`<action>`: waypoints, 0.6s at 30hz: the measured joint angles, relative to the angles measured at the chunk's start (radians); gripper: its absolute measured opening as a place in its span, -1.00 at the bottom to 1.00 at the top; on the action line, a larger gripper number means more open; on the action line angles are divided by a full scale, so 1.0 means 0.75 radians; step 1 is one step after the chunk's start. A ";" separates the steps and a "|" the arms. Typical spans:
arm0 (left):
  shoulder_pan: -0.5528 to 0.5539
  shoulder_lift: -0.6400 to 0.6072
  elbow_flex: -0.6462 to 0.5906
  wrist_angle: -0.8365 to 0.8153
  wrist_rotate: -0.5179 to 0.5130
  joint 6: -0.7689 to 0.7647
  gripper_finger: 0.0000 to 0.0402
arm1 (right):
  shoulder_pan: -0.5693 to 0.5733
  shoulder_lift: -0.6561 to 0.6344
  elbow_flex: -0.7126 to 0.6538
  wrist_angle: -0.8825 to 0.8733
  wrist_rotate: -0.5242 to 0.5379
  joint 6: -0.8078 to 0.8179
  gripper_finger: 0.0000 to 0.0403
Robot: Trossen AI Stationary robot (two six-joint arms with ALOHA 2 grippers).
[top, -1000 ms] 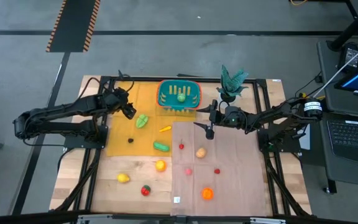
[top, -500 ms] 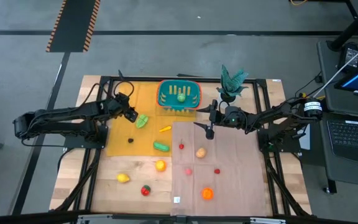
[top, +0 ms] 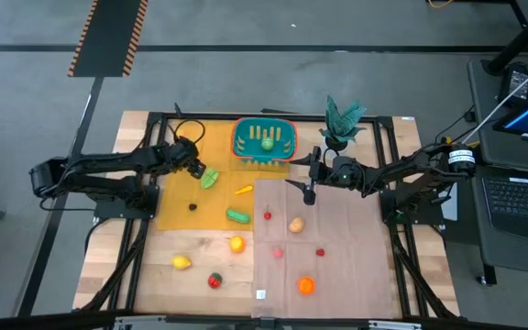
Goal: Pick and placing Produce into tupperware
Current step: Put the top red strawberry into the blue basket
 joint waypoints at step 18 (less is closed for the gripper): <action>0.082 0.198 0.001 0.061 0.141 0.003 0.18 | 0.000 0.000 0.000 -0.001 0.000 0.000 0.49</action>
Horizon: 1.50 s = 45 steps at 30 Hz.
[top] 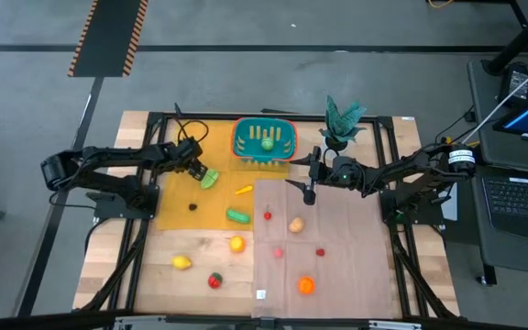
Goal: Pick and placing Produce into tupperware
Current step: Put the top red strawberry into the blue basket
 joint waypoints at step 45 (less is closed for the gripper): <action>0.000 0.017 0.004 -0.004 -0.008 0.064 -0.34 | 0.000 0.000 0.000 0.000 0.000 0.000 0.49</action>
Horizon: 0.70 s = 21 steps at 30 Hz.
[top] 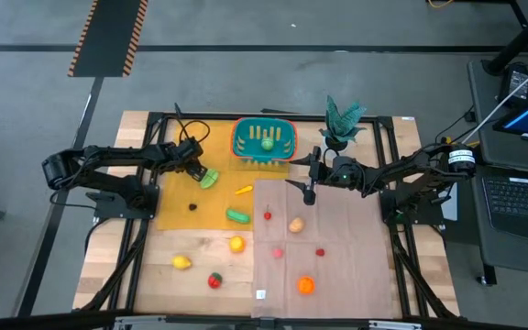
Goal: Pick and placing Produce into tupperware
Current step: Put the top red strawberry into the blue basket
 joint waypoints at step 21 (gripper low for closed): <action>0.000 -0.082 0.131 -0.080 0.010 0.108 -0.34 | 0.000 0.000 0.000 -0.002 0.000 0.000 0.49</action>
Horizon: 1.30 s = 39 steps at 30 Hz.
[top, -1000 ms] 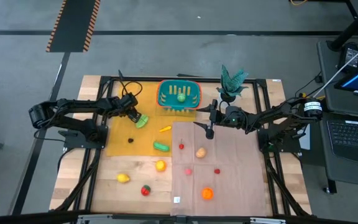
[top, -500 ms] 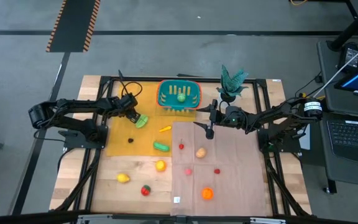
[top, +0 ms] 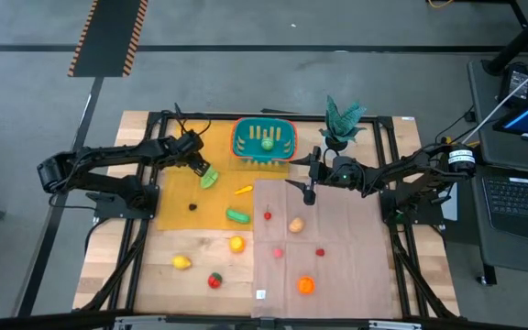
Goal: Pick and placing Produce into tupperware
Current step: Put the top red strawberry into the blue basket
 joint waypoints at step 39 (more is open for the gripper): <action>-0.054 -0.591 -0.476 1.184 1.041 0.428 -0.36 | 0.000 0.000 -0.001 -0.010 -0.057 -0.002 0.49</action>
